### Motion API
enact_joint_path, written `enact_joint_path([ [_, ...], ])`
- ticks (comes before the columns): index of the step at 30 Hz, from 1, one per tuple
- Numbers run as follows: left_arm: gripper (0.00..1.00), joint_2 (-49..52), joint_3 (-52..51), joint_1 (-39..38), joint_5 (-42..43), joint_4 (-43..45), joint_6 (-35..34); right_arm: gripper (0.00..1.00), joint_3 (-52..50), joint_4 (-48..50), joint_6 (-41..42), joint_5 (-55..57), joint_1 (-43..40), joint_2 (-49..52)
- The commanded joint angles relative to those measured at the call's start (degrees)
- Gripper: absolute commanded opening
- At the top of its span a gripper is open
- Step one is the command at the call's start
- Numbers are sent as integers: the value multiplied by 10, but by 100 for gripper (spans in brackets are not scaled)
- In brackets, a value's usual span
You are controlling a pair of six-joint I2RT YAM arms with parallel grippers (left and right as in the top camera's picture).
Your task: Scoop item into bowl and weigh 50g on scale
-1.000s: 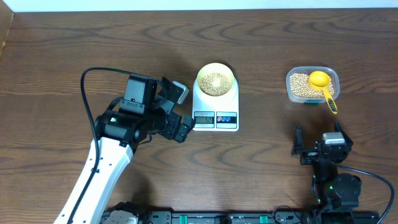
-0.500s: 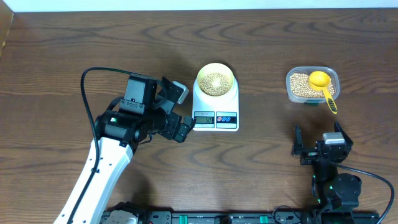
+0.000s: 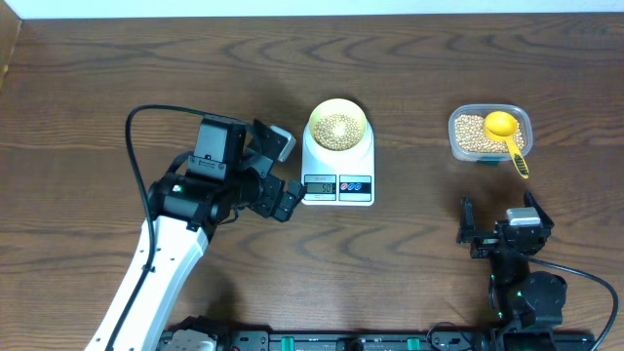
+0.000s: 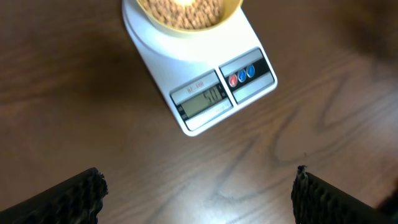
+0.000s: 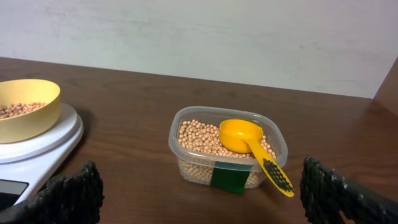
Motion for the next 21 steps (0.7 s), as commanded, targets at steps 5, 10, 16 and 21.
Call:
enact_joint_path([
  [5, 98, -82, 1, 0, -217, 49, -5, 99, -2, -1, -6, 0, 1, -4],
  [10, 98, -109, 1, 3, -323, 139, -7, 99, -2, -1, -6, 0, 1, -4],
  [16, 98, -110, -2, 63, -356, 242, -124, 99, -2, -1, -6, 0, 1, -4],
  [21, 98, -137, -50, 90, -356, 354, -138, 99, -2, -1, -6, 0, 1, -4],
])
